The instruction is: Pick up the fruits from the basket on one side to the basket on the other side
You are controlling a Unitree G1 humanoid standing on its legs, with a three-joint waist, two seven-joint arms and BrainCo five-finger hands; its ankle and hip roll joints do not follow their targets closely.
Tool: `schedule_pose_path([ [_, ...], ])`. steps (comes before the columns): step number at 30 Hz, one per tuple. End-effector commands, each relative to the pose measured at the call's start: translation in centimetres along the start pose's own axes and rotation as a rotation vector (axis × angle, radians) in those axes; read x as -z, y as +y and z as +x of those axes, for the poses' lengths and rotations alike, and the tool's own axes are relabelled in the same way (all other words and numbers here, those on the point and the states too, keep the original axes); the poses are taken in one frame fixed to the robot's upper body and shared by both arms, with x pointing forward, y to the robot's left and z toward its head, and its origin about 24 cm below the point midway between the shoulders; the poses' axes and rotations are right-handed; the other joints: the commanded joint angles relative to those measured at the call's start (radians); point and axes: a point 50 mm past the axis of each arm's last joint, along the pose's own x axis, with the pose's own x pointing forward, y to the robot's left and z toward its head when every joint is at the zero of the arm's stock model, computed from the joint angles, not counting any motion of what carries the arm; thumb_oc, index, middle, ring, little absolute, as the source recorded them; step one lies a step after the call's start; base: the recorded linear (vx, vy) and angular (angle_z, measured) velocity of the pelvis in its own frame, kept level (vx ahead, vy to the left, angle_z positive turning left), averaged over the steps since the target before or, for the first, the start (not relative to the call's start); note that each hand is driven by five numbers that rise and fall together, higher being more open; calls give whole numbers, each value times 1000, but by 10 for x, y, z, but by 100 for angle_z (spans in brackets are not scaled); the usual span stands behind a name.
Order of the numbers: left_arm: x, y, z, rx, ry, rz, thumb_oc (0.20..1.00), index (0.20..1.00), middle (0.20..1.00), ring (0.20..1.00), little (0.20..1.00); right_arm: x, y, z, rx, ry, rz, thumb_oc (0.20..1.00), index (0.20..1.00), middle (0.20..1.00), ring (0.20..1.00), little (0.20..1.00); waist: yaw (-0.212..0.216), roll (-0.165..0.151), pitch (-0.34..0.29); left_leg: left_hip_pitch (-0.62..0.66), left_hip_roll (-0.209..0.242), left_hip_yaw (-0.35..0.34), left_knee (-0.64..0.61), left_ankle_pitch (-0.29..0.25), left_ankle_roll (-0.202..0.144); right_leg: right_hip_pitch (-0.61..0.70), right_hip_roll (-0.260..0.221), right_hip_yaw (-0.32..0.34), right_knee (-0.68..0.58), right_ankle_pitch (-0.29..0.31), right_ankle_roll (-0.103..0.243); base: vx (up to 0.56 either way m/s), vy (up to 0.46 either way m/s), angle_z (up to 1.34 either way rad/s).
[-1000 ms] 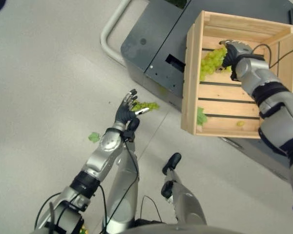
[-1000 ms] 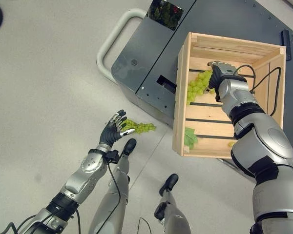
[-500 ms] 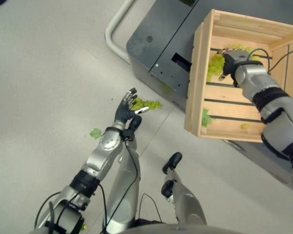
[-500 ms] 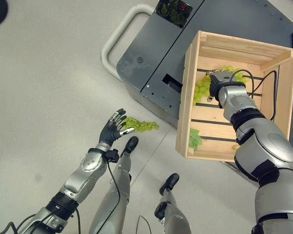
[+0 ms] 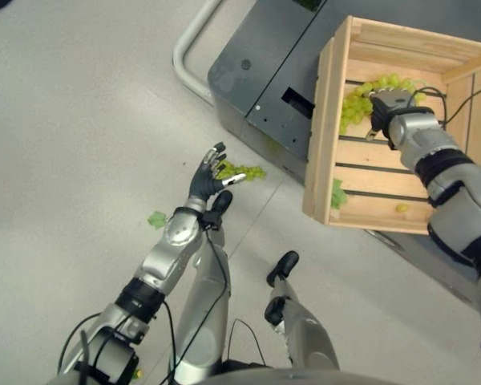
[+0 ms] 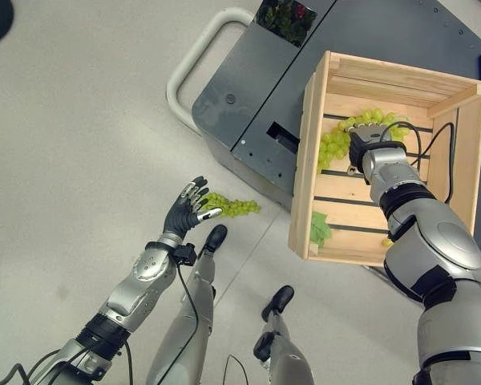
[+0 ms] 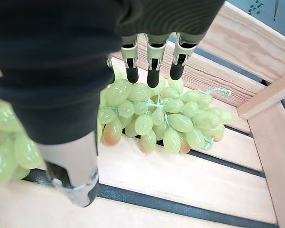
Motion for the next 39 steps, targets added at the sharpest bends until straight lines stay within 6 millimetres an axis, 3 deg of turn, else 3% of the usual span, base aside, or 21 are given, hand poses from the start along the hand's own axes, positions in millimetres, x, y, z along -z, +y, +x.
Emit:
schedule_pose_path([
  [1, -17, -6, -1, 20, -108, -46, 1000, 1000, 1000, 1000, 1000, 11, -16, 0, 46, 34, -121, 1000, 1000, 1000, 1000, 1000, -10, -26, -9, 21, -8, 96, 10, -92, -25, 18, -16, 15, 129, -176, 31, 0, 0, 0],
  [9, -18, -12, -1, 46, -109, -49, 1000, 1000, 1000, 1000, 1000, 31, -2, -2, 0, 121, -176, 1000, 1000, 1000, 1000, 1000, 14, -14, -9, 10, -17, 83, 11, -95, -28, 20, -13, -5, 130, -184, 29, 8, -13, 6],
  [15, -16, -15, -1, 42, -101, -66, 1000, 1000, 1000, 1000, 1000, 49, 5, -6, 8, 213, -74, 1000, 1000, 1000, 1000, 1000, 31, 3, -9, -6, -24, 76, 11, -91, -26, 14, -9, -16, 128, -187, 28, 14, 2, 12],
  [22, -18, -9, -1, 0, -109, -66, 1000, 1000, 1000, 1000, 1000, 42, -14, -4, 128, 184, 203, 1000, 1000, 1000, 1000, 1000, 17, -11, -9, -11, -20, 83, 16, -92, -25, 10, -8, -5, 131, -193, 26, 6, 8, 4],
  [27, -19, 5, -3, -72, -112, -58, 1000, 1000, 1000, 1000, 1000, 27, -52, -4, 275, 86, 371, 1000, 1000, 1000, 1000, 1000, -33, -52, -9, -12, -7, 96, 15, -87, -25, -2, -3, 9, 135, -196, 21, 0, 0, 0],
  [32, -18, 8, -6, -87, -104, -58, 1000, 1000, 1000, 1000, 1000, 25, -63, -5, 308, 66, 359, 1000, 1000, 1000, 1000, 1000, -48, -63, -9, -10, -3, 98, 18, -89, -26, -3, -2, 12, 138, -200, 19, 0, -2, -1],
  [39, -16, 5, -9, -56, -102, -52, 1000, 1000, 1000, 1000, 1000, 48, -56, -5, 248, 174, 296, 1000, 1000, 1000, 1000, 1000, -42, -45, -9, -14, -4, 101, 24, -92, -29, -1, -3, 15, 138, -204, 19, 0, 0, 0],
])
